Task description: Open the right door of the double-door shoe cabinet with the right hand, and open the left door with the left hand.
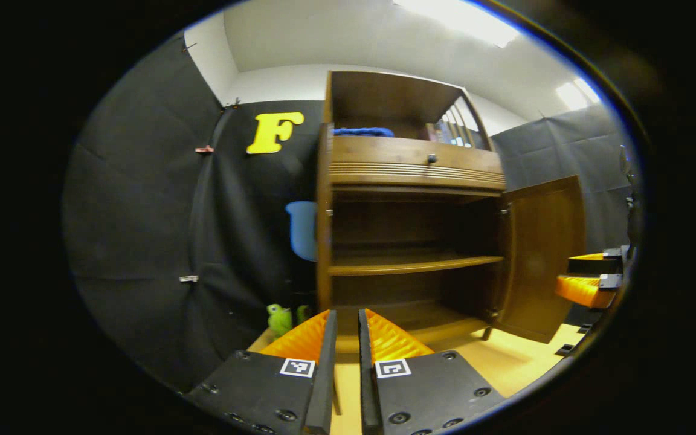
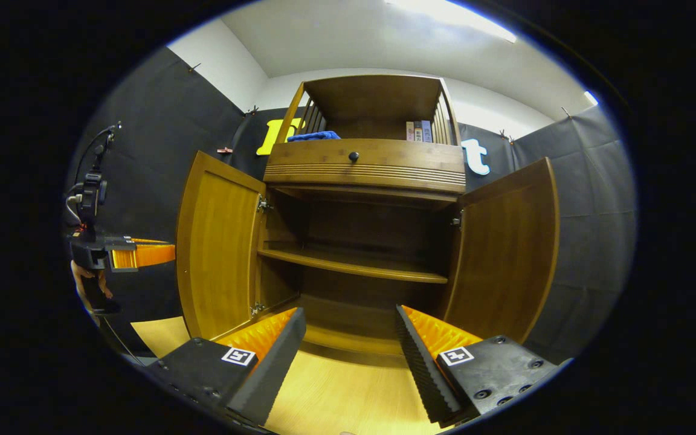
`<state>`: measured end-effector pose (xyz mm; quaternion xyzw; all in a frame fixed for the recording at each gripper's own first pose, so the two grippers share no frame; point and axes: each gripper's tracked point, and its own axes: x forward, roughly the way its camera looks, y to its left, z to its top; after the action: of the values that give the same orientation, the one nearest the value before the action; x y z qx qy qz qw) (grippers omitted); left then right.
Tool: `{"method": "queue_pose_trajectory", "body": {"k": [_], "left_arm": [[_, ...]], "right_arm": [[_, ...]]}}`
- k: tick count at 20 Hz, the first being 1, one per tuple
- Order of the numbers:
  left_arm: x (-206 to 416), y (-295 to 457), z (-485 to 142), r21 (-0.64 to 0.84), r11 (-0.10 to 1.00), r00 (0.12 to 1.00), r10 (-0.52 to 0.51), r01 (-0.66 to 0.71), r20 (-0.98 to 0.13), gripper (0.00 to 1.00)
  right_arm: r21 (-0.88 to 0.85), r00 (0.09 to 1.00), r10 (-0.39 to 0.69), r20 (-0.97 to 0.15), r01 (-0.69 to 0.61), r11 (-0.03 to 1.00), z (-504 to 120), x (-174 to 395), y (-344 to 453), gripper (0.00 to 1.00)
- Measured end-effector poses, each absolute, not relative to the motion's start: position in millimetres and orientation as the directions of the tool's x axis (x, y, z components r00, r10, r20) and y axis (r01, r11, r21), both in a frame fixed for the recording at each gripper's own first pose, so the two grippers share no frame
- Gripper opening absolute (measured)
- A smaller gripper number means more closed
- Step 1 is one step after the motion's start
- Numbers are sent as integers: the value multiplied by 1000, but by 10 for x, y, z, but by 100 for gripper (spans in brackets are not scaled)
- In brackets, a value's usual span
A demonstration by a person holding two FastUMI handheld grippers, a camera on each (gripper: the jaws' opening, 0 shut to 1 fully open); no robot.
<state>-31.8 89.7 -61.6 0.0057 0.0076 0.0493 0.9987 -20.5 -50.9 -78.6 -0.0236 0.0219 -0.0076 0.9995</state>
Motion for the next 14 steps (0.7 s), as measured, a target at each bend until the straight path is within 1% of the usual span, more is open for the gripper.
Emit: {"method": "queue_pose_trajectory", "body": {"k": [1,2,5,7,9,11,13,14], "left_arm": [[-300,626,-604,16,999,999,36,-36,-9,22],[-272,378,-574,24,999,1000,-22,22,5,22],[-157,-505,-626,63,974,974,-220,216,54,43],[-112,-1119,-755,64,935,935,-351,348,42,58],[-93,-1752,-866,48,873,873,-487,486,23,72],[-93,-2276,-1003,45,816,817,-577,577,-2,86],[58,-2579,-1178,17,756,756,-653,654,-40,100],[57,-2689,-1235,-2,726,725,-687,688,-58,100]], "right_arm": [[-54,998,-36,-44,33,998,-780,-268,-601,96],[-61,997,-59,-44,56,997,-781,-348,-701,94],[-84,989,-139,-46,135,987,-742,-612,-1078,94],[-98,977,-208,-47,203,974,-751,-849,-1376,94],[-100,954,-298,-35,294,951,-736,-1125,-1743,95],[-89,920,-390,-36,385,919,-763,-1369,-2136,94],[-72,881,-469,-55,465,882,-838,-1573,-2567,94],[-63,861,-504,-63,501,863,-893,-1666,-2783,95]]}}
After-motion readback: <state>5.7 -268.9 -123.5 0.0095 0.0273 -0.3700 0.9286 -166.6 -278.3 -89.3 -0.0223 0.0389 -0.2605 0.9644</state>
